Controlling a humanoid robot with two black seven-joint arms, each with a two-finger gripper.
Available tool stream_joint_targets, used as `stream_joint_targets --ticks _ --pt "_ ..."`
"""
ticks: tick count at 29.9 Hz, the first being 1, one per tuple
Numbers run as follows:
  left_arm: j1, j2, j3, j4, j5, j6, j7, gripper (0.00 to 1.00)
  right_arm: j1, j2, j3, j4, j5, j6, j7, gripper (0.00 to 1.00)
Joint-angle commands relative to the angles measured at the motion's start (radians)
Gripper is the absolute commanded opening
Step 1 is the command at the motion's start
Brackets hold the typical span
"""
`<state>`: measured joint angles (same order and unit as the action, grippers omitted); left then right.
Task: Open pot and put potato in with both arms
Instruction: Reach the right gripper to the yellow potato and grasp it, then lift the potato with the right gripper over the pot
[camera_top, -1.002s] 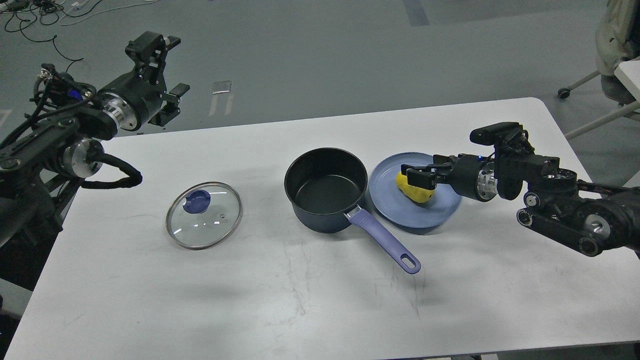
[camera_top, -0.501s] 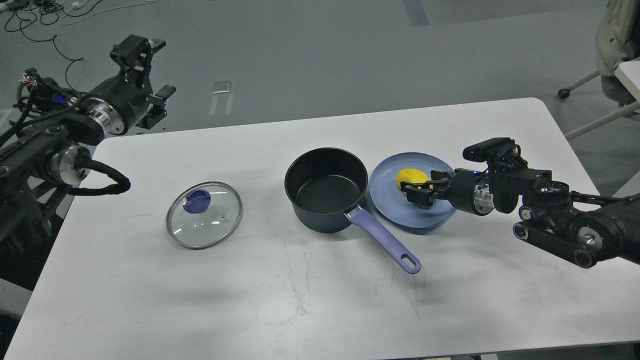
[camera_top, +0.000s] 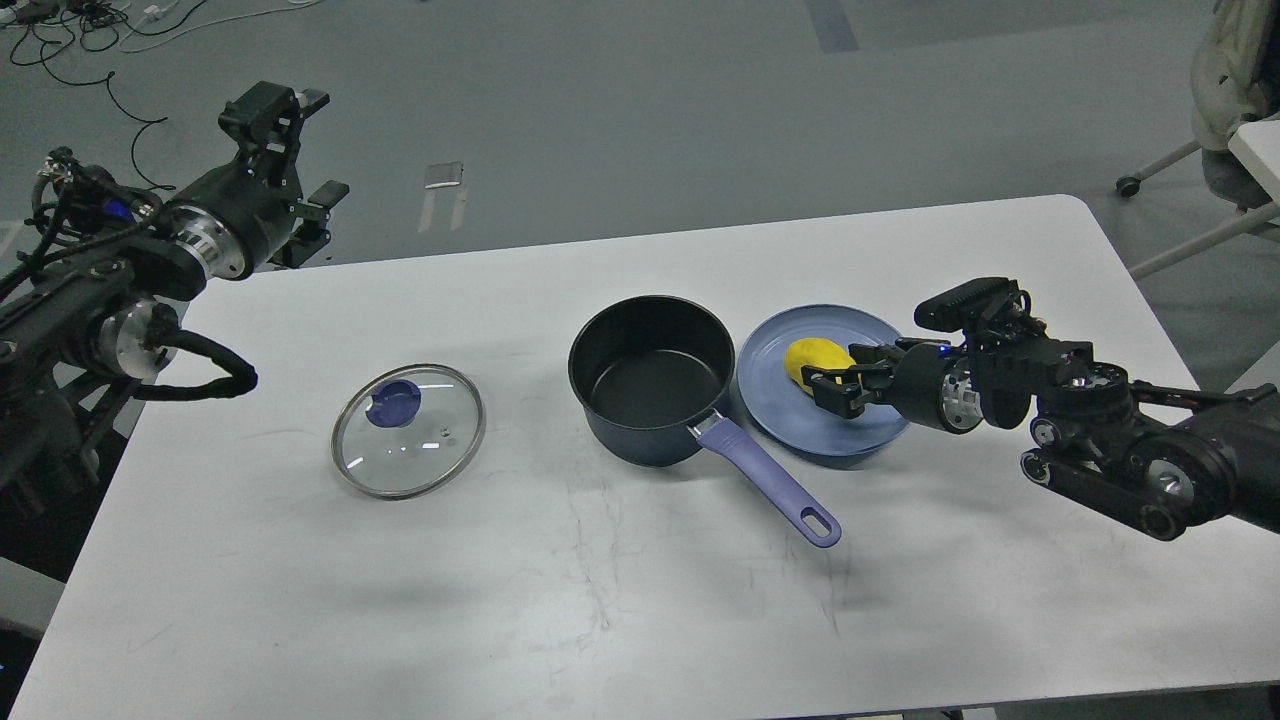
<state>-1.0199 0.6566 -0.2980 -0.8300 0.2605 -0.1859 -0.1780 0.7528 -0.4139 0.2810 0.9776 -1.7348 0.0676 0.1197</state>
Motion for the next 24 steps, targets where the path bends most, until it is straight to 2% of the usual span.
stream_joint_targets --ticks 1,11,13,15,17,20,24 --pt "0.001 0.0 -0.001 0.0 0.002 0.0 0.0 0.98 -0.009 0.006 0.0 -0.002 0.0 0.0 0.0 0.7" --pt "0.006 0.0 -0.001 0.0 0.002 0.002 0.0 0.98 -0.012 0.026 -0.002 -0.002 0.0 0.0 0.0 0.67" --pt "0.006 0.0 0.0 0.0 0.002 0.0 0.0 0.98 -0.013 0.032 0.0 0.0 0.0 0.0 0.0 0.6" --pt "0.006 -0.002 -0.001 0.0 0.002 0.002 0.0 0.98 -0.012 0.036 0.0 0.0 0.0 0.0 -0.002 0.58" --pt "0.004 -0.002 -0.001 0.0 0.002 0.0 0.0 0.98 -0.007 0.038 0.001 0.003 0.001 0.001 -0.002 0.49" --pt "0.004 -0.005 -0.001 0.0 0.002 0.0 0.0 0.98 -0.004 0.032 0.012 0.013 0.006 0.001 -0.003 0.44" --pt "0.004 -0.006 -0.001 0.0 0.002 0.002 0.0 0.98 0.0 0.023 0.047 0.068 0.008 0.001 -0.003 0.42"
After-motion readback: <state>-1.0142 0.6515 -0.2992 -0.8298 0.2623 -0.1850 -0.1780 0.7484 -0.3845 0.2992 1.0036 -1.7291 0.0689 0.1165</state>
